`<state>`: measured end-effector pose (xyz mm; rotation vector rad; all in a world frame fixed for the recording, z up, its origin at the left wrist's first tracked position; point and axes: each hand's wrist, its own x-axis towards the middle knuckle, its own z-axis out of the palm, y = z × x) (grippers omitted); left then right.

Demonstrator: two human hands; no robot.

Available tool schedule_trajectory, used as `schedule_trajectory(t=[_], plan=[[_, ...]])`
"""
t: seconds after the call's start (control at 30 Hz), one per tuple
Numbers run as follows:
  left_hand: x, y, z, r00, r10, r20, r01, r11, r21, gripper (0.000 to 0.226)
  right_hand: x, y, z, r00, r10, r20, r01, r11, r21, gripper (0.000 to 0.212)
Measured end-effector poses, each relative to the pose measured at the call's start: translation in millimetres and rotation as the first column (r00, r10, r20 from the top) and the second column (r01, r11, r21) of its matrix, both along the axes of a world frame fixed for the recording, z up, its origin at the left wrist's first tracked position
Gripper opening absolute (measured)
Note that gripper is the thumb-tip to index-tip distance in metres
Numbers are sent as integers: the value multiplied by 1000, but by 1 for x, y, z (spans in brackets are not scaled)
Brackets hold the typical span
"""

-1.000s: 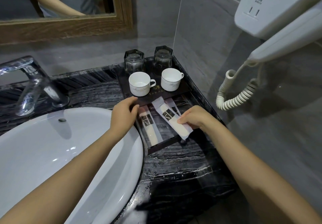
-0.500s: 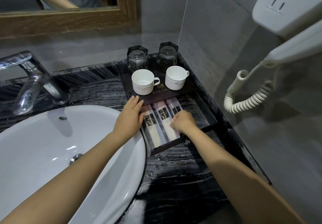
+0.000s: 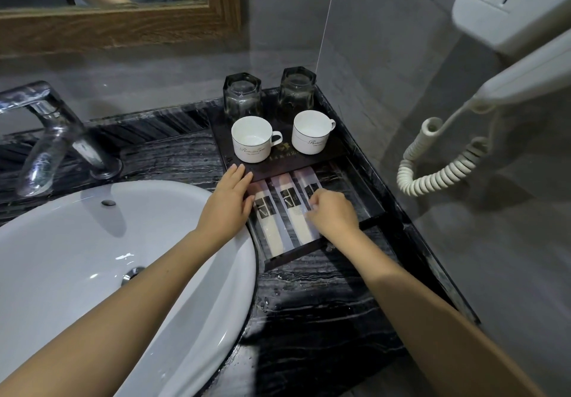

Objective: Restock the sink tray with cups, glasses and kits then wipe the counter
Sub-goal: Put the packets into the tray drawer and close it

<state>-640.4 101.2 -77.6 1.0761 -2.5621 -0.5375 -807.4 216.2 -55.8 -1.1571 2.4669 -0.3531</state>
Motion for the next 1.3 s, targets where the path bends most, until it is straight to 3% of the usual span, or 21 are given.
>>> schedule_trajectory(t=[0.17, 0.23, 0.33, 0.43, 0.83, 1.07, 1.2, 1.3], plan=[[0, 0, 0, 1000, -1, 4, 1, 1000, -6, 51, -8, 55, 29, 982, -85, 167, 145, 910, -389, 11], [-1, 1, 1, 1000, 1, 8, -1, 1000, -3, 51, -5, 83, 31, 964, -144, 223, 235, 857, -459, 7], [-2, 1, 3, 1000, 5, 19, -5, 1000, -1, 50, -2, 109, 8, 917, -232, 324, 357, 840, -408, 10], [-5, 3, 6, 1000, 15, 24, -15, 1000, 5, 49, 4, 109, -21, 880, -222, 420, 374, 869, -325, 18], [-8, 1, 11, 998, 29, 54, -30, 999, 15, 46, 16, 63, -50, 743, -262, 616, 563, 742, -363, 24], [-6, 0, 9, 998, 4, 68, -4, 1000, -6, 44, 3, 20, -47, 786, -260, 561, 526, 757, -386, 16], [-5, 0, 8, 998, -4, 69, 4, 1000, -6, 46, -2, -4, -44, 816, -247, 523, 488, 780, -392, 29], [-4, 0, 8, 997, -6, 73, 6, 1000, -1, 48, -3, -16, -45, 823, -260, 505, 487, 781, -392, 21]])
